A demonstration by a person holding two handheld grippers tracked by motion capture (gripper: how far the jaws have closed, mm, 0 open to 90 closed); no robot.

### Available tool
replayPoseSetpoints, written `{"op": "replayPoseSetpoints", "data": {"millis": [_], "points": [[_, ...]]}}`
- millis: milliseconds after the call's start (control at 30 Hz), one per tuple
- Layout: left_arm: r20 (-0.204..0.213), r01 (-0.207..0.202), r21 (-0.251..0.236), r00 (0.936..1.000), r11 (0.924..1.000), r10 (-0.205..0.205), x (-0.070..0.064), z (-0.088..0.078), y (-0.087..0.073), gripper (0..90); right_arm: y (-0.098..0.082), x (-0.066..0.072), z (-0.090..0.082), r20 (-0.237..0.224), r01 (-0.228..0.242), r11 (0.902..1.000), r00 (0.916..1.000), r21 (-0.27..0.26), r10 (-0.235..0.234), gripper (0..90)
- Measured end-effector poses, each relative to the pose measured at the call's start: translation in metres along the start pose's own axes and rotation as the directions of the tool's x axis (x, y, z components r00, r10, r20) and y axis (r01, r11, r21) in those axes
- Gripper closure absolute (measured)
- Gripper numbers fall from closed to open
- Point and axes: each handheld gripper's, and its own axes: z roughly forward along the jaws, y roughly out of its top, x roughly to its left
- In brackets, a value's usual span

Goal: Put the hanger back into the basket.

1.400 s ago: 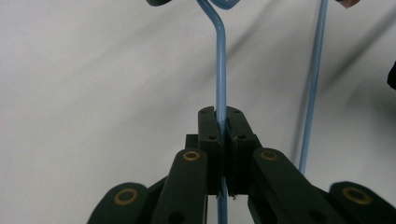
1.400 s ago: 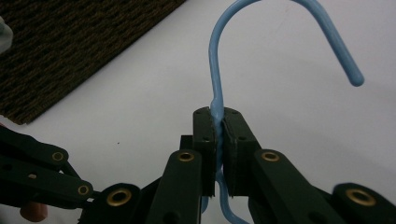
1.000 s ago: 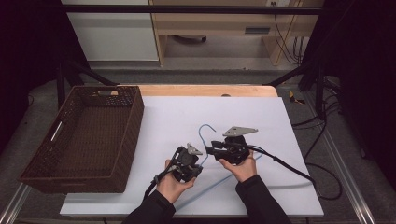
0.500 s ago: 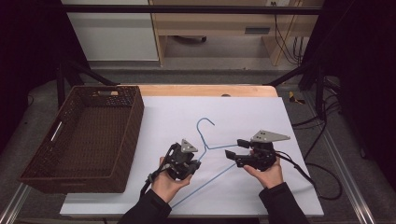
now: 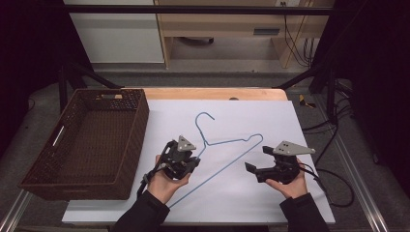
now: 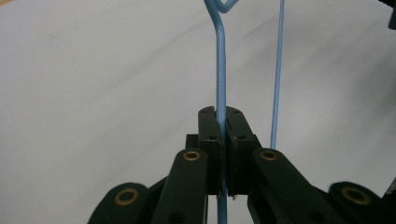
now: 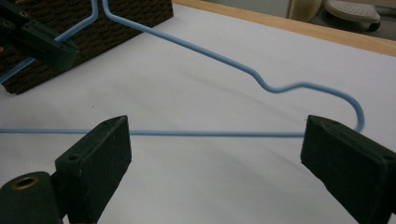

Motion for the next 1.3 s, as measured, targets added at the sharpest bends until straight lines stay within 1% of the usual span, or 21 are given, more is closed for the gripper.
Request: {"op": "replayPoseSetpoints", "data": {"millis": [33,100,167,267,367,500,600,733,833,900,1000,1067,1133,1200,1267,1300], "points": [[-0.005,0.001,-0.006,1.0,1.0,-0.002,0.002,-0.002,0.001,87.0,-0.001,-0.001,-0.002,0.003,-0.011,0.9999,0.9999,-0.004,0.011,7.9],[-0.013,-0.001,-0.013,0.9999,0.9999,0.001,0.006,-0.008,0.003,87.0,-0.004,-0.004,-0.007,0.017,-0.013,0.9999,0.9998,-0.005,0.013,7.3],[-0.022,0.0,-0.025,0.9998,0.9997,-0.001,0.01,-0.014,0.005,87.0,-0.008,-0.007,-0.01,0.02,-0.026,0.9996,0.9994,-0.002,0.027,6.1],[-0.036,-0.005,-0.039,0.9993,0.9992,0.003,0.016,-0.022,0.009,87.0,-0.012,-0.011,-0.015,0.03,-0.031,0.9995,0.9991,0.001,0.031,5.3],[-0.033,-0.009,-0.044,0.9994,0.999,0.008,0.023,-0.03,0.014,87.0,-0.014,-0.014,-0.018,0.037,-0.039,0.9992,0.9985,-0.005,0.039,5.1],[-0.009,-0.032,-0.031,0.9995,0.999,0.031,0.032,-0.039,0.02,87.0,-0.016,-0.016,-0.02,0.042,-0.039,0.9992,0.9984,-0.001,0.039,4.8],[-0.01,-0.054,-0.014,0.9985,0.9984,0.054,0.037,-0.045,0.025,87.0,-0.018,-0.017,-0.022,0.045,-0.039,0.9992,0.9982,0.004,0.039,4.8],[-0.009,-0.078,-0.006,0.9969,0.9969,0.078,0.044,-0.055,0.032,87.0,-0.021,-0.017,-0.024,0.052,-0.041,0.9991,0.9978,0.009,0.04,4.1],[-0.011,-0.086,-0.007,0.9963,0.9963,0.086,0.05,-0.064,0.037,87.0,-0.021,-0.018,-0.025,0.057,-0.041,0.9992,0.9976,0.001,0.041,3.6],[-0.008,-0.084,-0.009,0.9965,0.9964,0.084,0.054,-0.07,0.04,87.0,-0.022,-0.018,-0.026,0.059,-0.038,0.9993,0.9975,-0.002,0.038,3.3],[-0.017,-0.098,-0.003,0.995,0.9952,0.098,0.058,-0.076,0.043,87.0,-0.021,-0.018,-0.027,0.064,-0.043,0.999,0.997,-0.01,0.043,3.0],[-0.019,-0.102,-0.001,0.9947,0.9948,0.102,0.061,-0.079,0.044,87.0,-0.021,-0.019,-0.028,0.063,-0.039,0.9992,0.9973,-0.012,0.04,2.8],[-0.027,-0.116,0.001,0.9929,0.9933,0.115,0.063,-0.083,0.046,87.0,-0.021,-0.019,-0.029,0.064,-0.036,0.9993,0.9973,-0.011,0.036,2.6],[-0.047,-0.123,0.002,0.9913,0.9925,0.123,0.066,-0.086,0.048,86.9,-0.022,-0.02,-0.029,0.072,-0.038,0.9992,0.9967,-0.01,0.039,2.1],[-0.047,-0.114,-0.013,0.9924,0.9933,0.114,0.069,-0.09,0.05,87.0,-0.022,-0.021,-0.03,0.074,-0.036,0.9993,0.9966,-0.011,0.037,1.8],[-0.051,-0.117,-0.013,0.9919,0.9931,0.116,0.071,-0.094,0.051,87.0,-0.022,-0.021,-0.031,0.076,-0.042,0.999,0.9962,-0.016,0.043,1.5]]}}
